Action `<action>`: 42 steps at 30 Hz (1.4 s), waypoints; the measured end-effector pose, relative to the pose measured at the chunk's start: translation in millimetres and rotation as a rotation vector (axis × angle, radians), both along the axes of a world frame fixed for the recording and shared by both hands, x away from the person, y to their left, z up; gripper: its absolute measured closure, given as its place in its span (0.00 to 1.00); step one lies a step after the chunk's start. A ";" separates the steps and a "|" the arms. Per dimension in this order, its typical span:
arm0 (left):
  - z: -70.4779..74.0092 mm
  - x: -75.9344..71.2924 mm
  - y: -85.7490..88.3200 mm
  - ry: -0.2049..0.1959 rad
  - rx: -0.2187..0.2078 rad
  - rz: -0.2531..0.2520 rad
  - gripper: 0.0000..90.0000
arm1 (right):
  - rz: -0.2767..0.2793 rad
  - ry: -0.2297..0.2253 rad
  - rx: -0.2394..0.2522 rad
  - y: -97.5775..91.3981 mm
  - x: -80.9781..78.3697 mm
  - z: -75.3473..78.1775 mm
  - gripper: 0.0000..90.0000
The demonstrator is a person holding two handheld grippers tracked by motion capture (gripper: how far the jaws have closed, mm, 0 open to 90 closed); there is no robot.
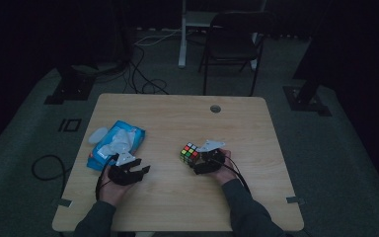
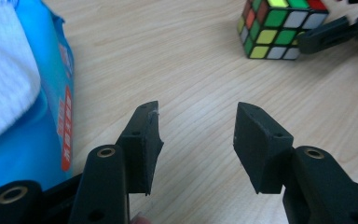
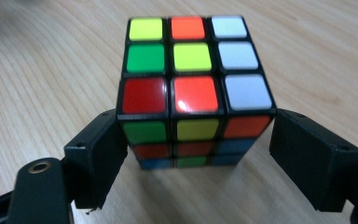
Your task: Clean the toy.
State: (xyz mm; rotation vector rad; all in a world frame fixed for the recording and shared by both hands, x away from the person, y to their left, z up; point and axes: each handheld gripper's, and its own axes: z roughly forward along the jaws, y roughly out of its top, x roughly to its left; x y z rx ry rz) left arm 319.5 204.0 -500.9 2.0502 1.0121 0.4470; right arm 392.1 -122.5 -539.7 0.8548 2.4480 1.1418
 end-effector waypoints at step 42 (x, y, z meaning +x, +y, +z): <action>35.8 69.6 76.3 0.019 0.053 0.225 0.96 | -0.030 0.022 0.006 -16.6 -9.8 -8.9 0.22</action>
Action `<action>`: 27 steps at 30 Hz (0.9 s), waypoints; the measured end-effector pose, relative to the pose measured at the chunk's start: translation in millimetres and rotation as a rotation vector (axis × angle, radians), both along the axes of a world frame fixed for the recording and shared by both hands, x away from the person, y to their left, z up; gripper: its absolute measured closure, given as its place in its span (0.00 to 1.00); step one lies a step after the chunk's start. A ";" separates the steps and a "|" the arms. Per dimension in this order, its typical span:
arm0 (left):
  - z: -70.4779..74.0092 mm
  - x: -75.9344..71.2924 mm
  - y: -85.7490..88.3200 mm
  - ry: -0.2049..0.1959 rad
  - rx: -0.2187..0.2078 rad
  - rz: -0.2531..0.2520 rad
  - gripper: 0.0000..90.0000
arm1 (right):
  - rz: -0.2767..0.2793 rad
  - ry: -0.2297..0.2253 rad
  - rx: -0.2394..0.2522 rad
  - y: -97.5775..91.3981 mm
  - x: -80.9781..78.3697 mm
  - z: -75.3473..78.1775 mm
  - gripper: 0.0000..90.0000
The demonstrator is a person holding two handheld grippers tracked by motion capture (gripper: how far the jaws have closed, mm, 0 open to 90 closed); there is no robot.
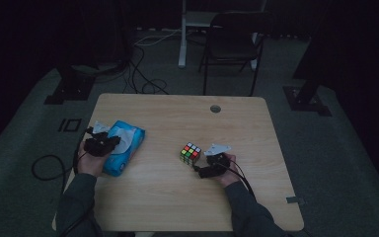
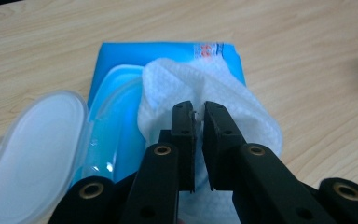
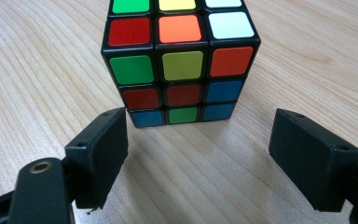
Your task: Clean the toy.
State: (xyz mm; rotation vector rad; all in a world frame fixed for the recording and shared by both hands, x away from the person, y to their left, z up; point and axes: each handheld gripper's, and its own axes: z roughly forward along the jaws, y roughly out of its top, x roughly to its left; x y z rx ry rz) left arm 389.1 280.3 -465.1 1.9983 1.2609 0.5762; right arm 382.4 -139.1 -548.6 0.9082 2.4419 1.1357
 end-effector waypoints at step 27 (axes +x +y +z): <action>22.6 -9.6 -9.9 -0.090 0.019 -0.041 1.00 | -0.004 -0.001 0.010 -1.5 -0.6 0.1 0.23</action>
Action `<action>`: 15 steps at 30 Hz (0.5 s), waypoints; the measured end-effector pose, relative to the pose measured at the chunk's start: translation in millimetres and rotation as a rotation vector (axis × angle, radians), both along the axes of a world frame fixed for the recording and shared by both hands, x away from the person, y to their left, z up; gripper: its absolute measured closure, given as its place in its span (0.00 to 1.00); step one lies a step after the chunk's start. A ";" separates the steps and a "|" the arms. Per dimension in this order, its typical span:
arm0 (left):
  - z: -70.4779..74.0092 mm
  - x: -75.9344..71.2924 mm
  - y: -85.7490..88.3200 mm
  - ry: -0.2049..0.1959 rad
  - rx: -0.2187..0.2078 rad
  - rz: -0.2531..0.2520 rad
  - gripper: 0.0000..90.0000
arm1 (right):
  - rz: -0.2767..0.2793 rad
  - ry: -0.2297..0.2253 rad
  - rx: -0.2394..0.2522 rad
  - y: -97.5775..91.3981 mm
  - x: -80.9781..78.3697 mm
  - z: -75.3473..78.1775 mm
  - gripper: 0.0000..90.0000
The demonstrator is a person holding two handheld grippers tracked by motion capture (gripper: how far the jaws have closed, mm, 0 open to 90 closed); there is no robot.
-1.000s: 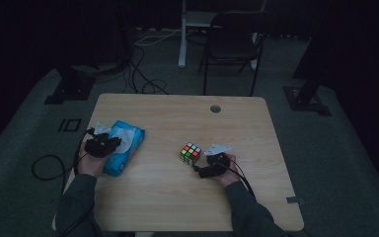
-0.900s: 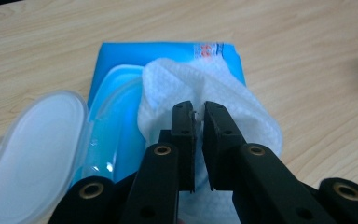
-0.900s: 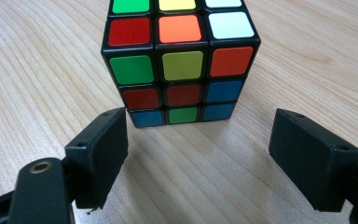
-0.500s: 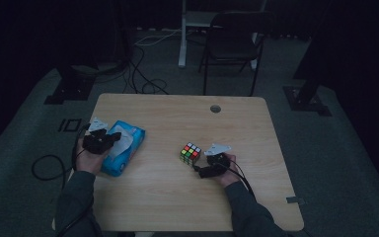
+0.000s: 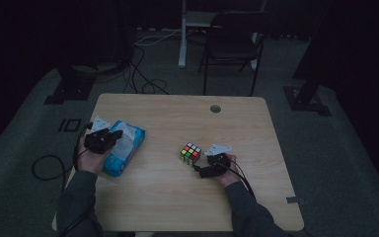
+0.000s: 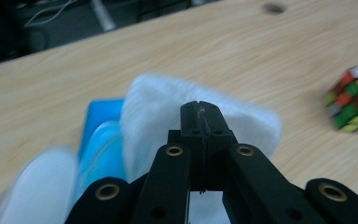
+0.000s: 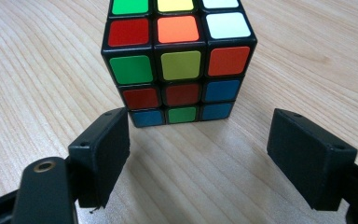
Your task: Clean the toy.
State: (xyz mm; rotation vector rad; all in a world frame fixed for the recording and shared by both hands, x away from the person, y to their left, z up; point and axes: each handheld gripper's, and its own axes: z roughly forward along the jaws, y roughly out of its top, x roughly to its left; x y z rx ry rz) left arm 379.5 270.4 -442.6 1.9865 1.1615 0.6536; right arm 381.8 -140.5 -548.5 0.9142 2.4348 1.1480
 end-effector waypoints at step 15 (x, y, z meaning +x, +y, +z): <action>-23.5 4.7 12.9 0.085 -0.047 0.001 0.47 | 0.002 -0.001 -0.007 0.7 -0.2 -0.1 0.23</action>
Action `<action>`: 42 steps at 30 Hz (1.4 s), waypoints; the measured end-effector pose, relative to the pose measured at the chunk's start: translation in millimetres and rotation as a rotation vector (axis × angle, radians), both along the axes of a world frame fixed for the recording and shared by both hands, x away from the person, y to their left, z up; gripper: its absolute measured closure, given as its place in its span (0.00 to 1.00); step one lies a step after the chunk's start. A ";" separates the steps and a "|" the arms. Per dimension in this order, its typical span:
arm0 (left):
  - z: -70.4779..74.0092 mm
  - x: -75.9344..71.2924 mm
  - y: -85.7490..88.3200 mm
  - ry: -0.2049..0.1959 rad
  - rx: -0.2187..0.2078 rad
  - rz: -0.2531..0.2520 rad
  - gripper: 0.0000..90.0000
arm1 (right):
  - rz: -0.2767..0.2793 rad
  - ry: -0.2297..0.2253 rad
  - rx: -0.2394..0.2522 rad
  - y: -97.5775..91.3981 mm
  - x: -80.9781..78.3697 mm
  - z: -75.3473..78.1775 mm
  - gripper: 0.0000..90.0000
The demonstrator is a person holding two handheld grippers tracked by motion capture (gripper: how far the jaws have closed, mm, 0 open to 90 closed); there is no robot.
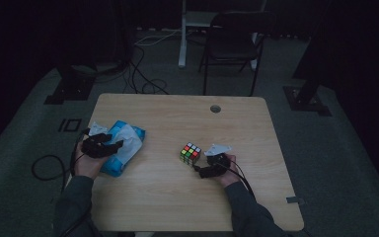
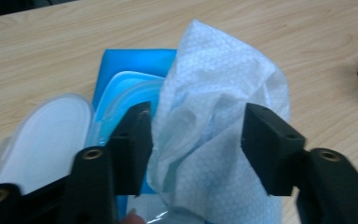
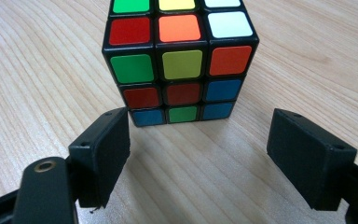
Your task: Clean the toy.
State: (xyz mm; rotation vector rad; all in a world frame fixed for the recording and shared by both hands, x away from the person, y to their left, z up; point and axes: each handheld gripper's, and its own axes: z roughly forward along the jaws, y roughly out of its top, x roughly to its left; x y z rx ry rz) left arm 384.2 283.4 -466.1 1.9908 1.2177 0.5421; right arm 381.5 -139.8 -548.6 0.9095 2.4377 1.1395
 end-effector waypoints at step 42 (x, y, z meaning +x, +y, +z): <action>18.3 7.6 -15.6 -0.048 -0.037 0.017 0.98 | 0.000 -0.025 0.011 6.1 -0.8 2.0 0.18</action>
